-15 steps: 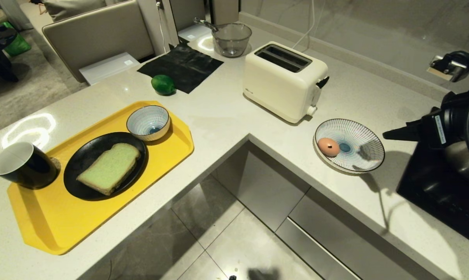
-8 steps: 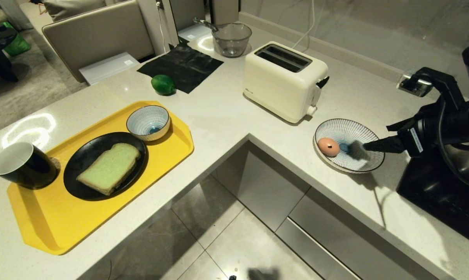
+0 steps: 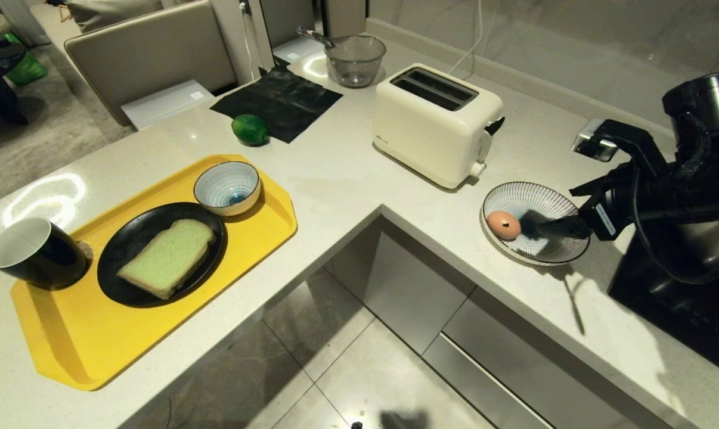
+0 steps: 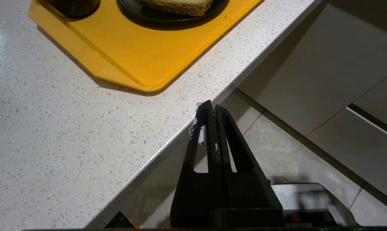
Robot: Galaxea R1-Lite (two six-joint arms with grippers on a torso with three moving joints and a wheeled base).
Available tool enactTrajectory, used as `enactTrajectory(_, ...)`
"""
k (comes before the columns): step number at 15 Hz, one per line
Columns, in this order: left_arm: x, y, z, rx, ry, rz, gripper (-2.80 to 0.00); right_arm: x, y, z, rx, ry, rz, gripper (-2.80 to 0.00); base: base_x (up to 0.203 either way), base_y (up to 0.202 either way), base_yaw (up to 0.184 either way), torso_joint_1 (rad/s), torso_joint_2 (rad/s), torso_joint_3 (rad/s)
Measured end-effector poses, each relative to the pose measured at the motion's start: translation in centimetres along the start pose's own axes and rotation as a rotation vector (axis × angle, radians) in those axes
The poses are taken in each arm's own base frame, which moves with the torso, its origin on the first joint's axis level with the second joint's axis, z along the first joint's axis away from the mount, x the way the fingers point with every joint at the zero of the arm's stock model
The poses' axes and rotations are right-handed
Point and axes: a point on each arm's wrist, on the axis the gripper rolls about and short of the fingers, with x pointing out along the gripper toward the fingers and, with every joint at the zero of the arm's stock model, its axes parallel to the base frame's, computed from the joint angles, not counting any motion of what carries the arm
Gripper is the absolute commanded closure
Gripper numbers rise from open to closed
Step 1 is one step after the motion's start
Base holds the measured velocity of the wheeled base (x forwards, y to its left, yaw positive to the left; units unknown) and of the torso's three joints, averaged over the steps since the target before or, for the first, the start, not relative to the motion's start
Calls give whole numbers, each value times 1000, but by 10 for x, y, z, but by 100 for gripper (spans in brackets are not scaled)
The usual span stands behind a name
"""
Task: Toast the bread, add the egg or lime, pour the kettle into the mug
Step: Pick up the egg
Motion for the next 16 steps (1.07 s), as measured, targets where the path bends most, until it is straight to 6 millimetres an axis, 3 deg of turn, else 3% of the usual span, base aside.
enactTrajectory(9,0,0,0,0,1,0,0,40,5,4,-19,-11,21,-280,0,0,0,0,0,0)
enactTrajectory(16,0,0,0,0,0,-1,0,64,-3,7,-17,11,-2,-280,0,0,0,0,0,0)
